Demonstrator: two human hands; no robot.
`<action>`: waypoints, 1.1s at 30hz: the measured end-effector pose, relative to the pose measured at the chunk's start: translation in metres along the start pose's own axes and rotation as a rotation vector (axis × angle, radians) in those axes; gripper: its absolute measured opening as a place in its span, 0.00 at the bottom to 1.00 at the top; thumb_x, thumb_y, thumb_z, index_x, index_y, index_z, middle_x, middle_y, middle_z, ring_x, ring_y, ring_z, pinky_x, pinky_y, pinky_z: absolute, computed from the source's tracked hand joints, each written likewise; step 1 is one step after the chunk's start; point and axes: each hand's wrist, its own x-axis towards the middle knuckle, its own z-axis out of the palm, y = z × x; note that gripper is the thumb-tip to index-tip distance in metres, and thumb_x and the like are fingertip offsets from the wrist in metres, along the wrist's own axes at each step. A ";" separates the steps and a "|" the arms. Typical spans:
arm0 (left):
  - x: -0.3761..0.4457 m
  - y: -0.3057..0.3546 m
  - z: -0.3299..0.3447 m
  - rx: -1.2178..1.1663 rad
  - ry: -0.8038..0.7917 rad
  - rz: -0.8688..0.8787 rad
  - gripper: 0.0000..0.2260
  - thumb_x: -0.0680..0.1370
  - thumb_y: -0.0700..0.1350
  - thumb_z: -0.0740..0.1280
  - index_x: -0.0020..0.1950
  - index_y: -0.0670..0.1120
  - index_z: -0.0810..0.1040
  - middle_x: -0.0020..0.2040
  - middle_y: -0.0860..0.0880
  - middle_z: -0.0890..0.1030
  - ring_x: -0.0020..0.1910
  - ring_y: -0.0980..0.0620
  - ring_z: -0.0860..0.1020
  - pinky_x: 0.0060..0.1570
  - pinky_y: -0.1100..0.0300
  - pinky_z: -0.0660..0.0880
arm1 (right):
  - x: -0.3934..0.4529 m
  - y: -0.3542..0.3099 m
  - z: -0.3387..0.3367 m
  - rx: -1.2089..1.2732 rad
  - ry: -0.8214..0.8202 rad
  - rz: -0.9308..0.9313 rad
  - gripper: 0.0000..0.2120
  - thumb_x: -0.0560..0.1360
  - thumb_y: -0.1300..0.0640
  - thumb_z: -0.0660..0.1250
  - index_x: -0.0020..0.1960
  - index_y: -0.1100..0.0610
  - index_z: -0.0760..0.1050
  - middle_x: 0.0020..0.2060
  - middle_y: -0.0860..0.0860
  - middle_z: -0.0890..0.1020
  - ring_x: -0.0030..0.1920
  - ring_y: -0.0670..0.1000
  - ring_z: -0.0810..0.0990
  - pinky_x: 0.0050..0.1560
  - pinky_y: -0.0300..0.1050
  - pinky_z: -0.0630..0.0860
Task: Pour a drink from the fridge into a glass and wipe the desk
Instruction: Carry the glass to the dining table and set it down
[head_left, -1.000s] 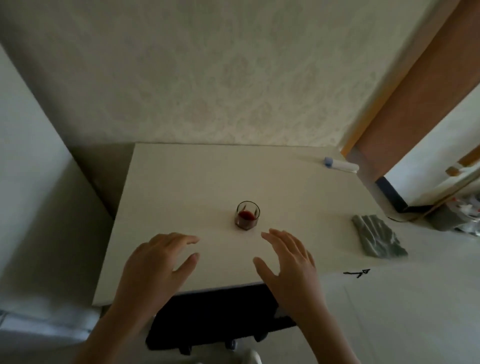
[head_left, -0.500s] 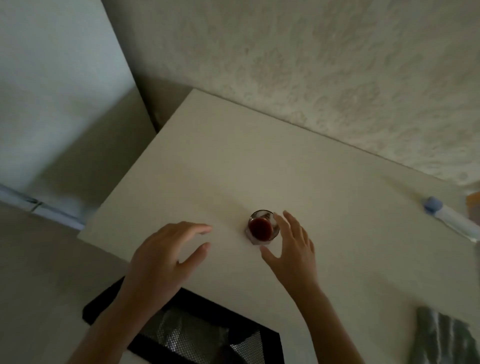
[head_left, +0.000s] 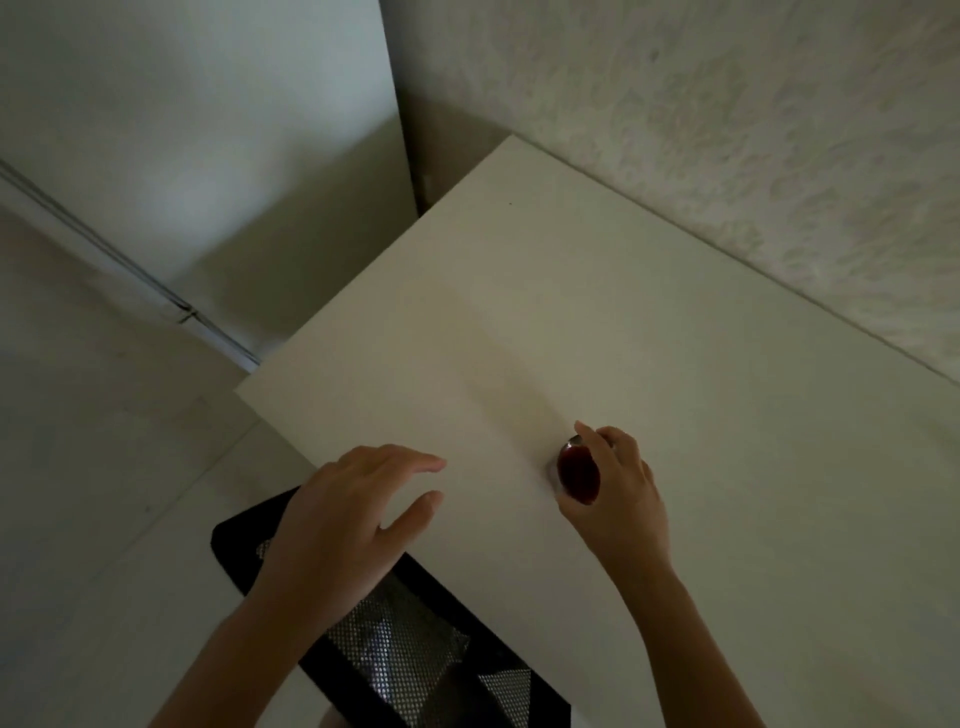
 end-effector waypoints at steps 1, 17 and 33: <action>-0.002 0.000 0.000 0.009 0.002 -0.003 0.15 0.76 0.57 0.59 0.58 0.54 0.78 0.53 0.63 0.79 0.52 0.64 0.76 0.47 0.58 0.77 | 0.001 0.000 0.000 -0.004 -0.004 -0.011 0.33 0.66 0.51 0.74 0.68 0.47 0.66 0.63 0.48 0.69 0.55 0.54 0.74 0.46 0.47 0.76; -0.077 -0.009 -0.056 0.211 0.155 -0.074 0.13 0.75 0.53 0.58 0.53 0.53 0.79 0.47 0.57 0.82 0.43 0.58 0.79 0.40 0.61 0.75 | -0.050 -0.095 -0.030 -0.019 -0.108 -0.309 0.30 0.65 0.47 0.73 0.65 0.42 0.66 0.60 0.43 0.70 0.52 0.48 0.76 0.45 0.43 0.77; -0.294 -0.123 -0.181 0.395 0.473 -0.390 0.12 0.72 0.55 0.59 0.49 0.55 0.79 0.46 0.59 0.81 0.45 0.55 0.80 0.39 0.57 0.76 | -0.179 -0.350 0.006 -0.058 -0.309 -0.823 0.35 0.62 0.43 0.74 0.66 0.42 0.65 0.60 0.41 0.70 0.54 0.45 0.74 0.54 0.40 0.76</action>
